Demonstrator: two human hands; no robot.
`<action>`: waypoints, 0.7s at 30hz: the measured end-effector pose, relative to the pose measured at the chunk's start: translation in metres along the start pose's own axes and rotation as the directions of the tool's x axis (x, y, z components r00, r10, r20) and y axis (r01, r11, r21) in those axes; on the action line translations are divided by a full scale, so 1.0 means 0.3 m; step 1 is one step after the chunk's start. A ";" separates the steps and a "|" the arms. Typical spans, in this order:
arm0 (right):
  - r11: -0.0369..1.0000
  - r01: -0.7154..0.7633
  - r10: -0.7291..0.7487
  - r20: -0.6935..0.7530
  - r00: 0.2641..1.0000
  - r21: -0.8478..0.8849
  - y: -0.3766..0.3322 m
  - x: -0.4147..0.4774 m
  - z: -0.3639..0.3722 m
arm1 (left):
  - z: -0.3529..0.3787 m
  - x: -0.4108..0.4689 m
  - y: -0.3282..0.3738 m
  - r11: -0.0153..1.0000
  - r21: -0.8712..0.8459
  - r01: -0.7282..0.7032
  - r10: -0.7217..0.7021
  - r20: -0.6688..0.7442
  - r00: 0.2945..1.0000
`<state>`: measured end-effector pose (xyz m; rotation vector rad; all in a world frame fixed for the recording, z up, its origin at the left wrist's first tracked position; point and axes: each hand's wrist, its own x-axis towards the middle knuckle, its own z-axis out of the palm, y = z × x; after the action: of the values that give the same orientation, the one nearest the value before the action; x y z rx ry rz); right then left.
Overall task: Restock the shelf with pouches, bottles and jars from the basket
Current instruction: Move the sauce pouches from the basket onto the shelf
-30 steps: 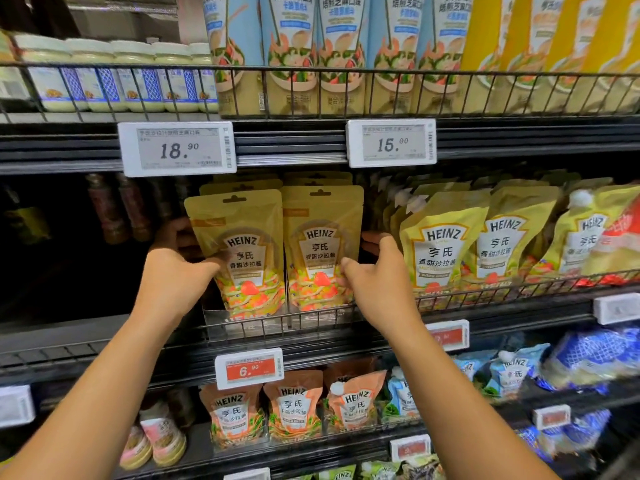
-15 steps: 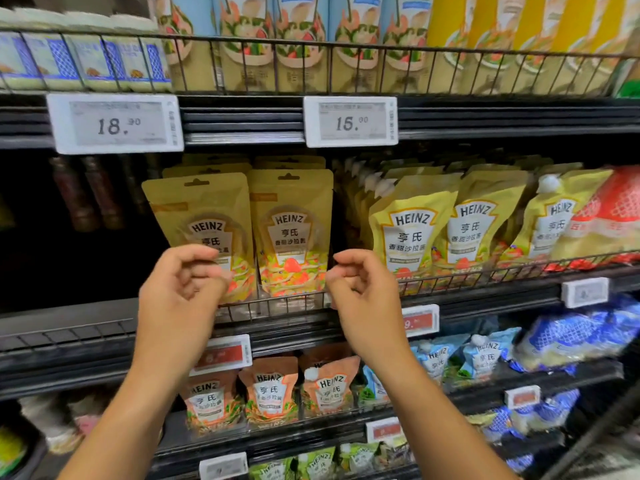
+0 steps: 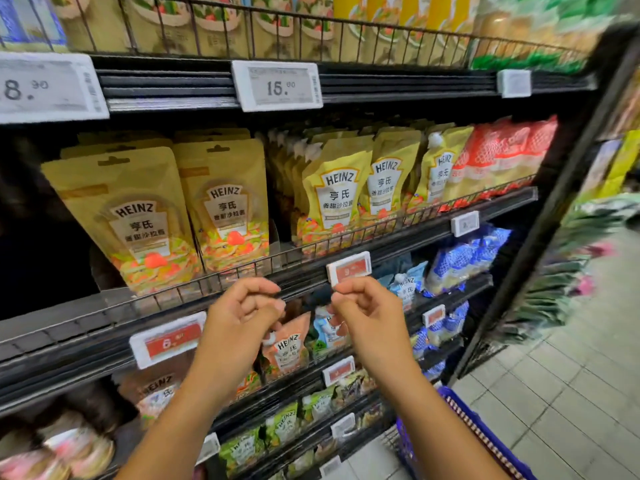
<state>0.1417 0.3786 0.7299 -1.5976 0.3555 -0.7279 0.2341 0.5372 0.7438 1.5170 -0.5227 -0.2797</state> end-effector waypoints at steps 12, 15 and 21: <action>0.993 -0.107 0.085 -0.343 0.936 -0.044 0.052 -0.269 -0.265 | 0.257 -0.076 -0.129 0.986 -0.037 0.164 -0.143 0.323 0.936; 0.993 -0.116 0.093 -0.399 0.912 -0.033 0.049 -0.315 -0.357 | 0.363 -0.091 -0.137 0.984 -0.019 0.175 -0.154 0.395 0.906; 0.986 -0.159 0.113 -0.520 0.847 -0.046 0.060 -0.378 -0.584 | 0.632 -0.113 -0.155 0.982 0.003 0.191 -0.164 0.523 0.837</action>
<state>-0.0513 0.3098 0.6873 -1.4196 0.8970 -1.0403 0.1188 0.3861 0.6876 1.4371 -0.7963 -0.8626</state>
